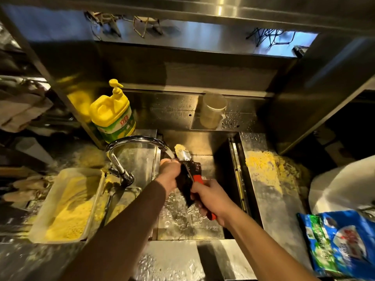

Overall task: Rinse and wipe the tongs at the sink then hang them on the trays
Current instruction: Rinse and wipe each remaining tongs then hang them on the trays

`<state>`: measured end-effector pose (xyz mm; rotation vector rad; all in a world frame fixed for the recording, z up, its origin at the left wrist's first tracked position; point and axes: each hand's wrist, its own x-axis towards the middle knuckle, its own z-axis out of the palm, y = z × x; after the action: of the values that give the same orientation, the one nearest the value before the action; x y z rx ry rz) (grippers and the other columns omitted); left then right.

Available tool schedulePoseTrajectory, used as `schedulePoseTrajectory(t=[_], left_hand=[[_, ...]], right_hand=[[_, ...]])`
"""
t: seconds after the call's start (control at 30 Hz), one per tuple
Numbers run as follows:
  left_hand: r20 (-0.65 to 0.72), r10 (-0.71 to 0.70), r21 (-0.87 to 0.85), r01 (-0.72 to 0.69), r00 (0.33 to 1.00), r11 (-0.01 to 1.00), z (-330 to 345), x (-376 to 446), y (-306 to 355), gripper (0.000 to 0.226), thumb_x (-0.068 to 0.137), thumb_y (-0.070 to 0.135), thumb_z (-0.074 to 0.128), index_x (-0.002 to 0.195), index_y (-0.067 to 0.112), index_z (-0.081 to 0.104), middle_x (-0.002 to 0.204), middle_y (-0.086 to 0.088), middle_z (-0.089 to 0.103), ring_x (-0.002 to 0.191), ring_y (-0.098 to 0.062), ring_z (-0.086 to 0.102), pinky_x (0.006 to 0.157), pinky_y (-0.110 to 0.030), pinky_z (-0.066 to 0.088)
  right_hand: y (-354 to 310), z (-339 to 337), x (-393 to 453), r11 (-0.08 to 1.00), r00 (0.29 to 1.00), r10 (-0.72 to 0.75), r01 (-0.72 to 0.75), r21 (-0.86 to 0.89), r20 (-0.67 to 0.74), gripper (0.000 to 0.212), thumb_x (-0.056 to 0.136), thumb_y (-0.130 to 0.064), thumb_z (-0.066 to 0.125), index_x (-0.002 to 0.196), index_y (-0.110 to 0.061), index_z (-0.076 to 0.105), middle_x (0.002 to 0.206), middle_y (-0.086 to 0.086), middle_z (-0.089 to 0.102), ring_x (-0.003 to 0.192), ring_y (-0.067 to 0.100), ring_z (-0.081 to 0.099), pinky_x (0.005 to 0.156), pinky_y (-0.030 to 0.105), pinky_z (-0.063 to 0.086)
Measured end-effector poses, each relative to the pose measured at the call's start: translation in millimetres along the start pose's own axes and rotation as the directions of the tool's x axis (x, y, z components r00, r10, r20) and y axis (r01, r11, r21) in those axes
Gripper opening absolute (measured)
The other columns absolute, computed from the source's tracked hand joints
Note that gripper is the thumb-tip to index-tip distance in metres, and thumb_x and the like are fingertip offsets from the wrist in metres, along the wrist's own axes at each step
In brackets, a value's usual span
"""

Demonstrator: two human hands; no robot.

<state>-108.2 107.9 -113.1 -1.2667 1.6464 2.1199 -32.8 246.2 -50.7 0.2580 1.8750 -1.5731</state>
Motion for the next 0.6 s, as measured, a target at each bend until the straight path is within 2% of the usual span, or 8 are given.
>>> schedulePoseTrajectory(t=[0.07,0.17,0.27,0.33,0.37,0.43,0.5,0.6], left_hand=[[-0.043,0.016,-0.066,-0.018,0.999,0.998,-5.0,8.5,8.7,0.006,0.095,0.008,0.058,0.096,0.004,0.062,0.092,-0.021,0.067,0.074,-0.029,0.065,0.058,-0.03,0.056],[-0.077,0.032,-0.112,-0.04,0.997,0.993,-12.7,17.7,4.3,0.026,0.091,0.006,0.066,0.116,0.0,0.063,0.109,-0.025,0.069,0.091,-0.034,0.069,0.076,-0.041,0.057],[0.128,-0.042,-0.105,0.056,0.991,0.993,-19.7,5.2,-7.6,0.034,0.091,0.024,0.07,0.118,0.005,0.064,0.108,-0.019,0.071,0.089,-0.033,0.073,0.082,-0.052,0.059],[0.201,-0.086,-0.046,0.097,0.976,0.994,-23.7,-0.2,-13.9,0.052,0.088,0.035,0.072,0.13,0.009,0.056,0.122,-0.016,0.068,0.102,-0.033,0.07,0.087,-0.051,0.058],[0.241,-0.095,-0.057,0.112,0.966,0.992,-25.5,-4.5,-16.2,0.051,0.089,0.036,0.071,0.13,0.01,0.056,0.119,-0.015,0.071,0.099,-0.032,0.072,0.081,-0.046,0.06],[0.32,-0.096,-0.106,0.136,0.943,0.985,-28.6,-11.5,-21.1,0.04,0.092,0.037,0.066,0.122,0.009,0.063,0.102,-0.014,0.078,0.083,-0.027,0.077,0.066,-0.037,0.062],[0.362,-0.083,-0.131,0.139,0.928,0.982,-32.0,-15.4,-25.8,0.037,0.093,0.036,0.065,0.119,0.009,0.064,0.106,-0.016,0.077,0.084,-0.025,0.077,0.064,-0.035,0.062],[0.385,-0.054,-0.168,0.127,0.921,0.978,-37.0,-19.7,-28.0,0.037,0.093,0.033,0.066,0.119,0.007,0.064,0.11,-0.017,0.075,0.086,-0.025,0.075,0.064,-0.035,0.062]], right_hand=[[9.8,-16.8,-10.3,0.997,0.996,0.051,-0.055,0.048,0.075,0.013,0.086,-0.02,0.058,0.087,-0.007,0.06,0.063,0.005,0.056,0.043,0.012,0.041,0.038,0.025,0.032],[18.2,-44.0,-17.7,0.978,0.99,0.099,-0.116,0.172,0.101,0.022,0.09,-0.031,0.057,0.091,-0.009,0.059,0.065,0.003,0.055,0.044,0.011,0.039,0.035,0.021,0.031],[15.8,-55.1,-9.5,0.98,0.993,0.106,-0.111,0.163,0.043,0.025,0.094,-0.031,0.05,0.087,-0.008,0.058,0.066,0.005,0.057,0.047,0.014,0.048,0.038,0.024,0.04],[11.9,-54.2,-2.6,0.971,0.993,0.115,-0.119,0.207,0.032,0.02,0.093,-0.02,0.055,0.095,-0.001,0.056,0.073,0.012,0.063,0.056,0.022,0.061,0.046,0.03,0.052],[11.2,-52.7,0.0,0.967,0.993,0.113,-0.118,0.223,0.036,0.02,0.092,-0.016,0.06,0.101,0.001,0.055,0.08,0.017,0.067,0.064,0.029,0.067,0.052,0.035,0.056],[9.2,-48.9,3.7,0.971,0.995,0.094,-0.096,0.218,0.019,0.038,0.084,-0.008,0.072,0.114,-0.004,0.049,0.099,0.023,0.071,0.075,0.038,0.073,0.059,0.039,0.058],[6.1,-44.6,6.6,0.977,0.996,0.072,-0.059,0.206,-0.052,0.061,0.074,-0.004,0.083,0.118,-0.013,0.042,0.109,0.024,0.07,0.071,0.034,0.075,0.054,0.036,0.058],[3.2,-38.0,10.0,0.985,0.996,0.033,-0.018,0.171,-0.084,0.061,0.069,-0.005,0.088,0.113,-0.015,0.046,0.097,0.017,0.072,0.053,0.021,0.068,0.043,0.029,0.052]])
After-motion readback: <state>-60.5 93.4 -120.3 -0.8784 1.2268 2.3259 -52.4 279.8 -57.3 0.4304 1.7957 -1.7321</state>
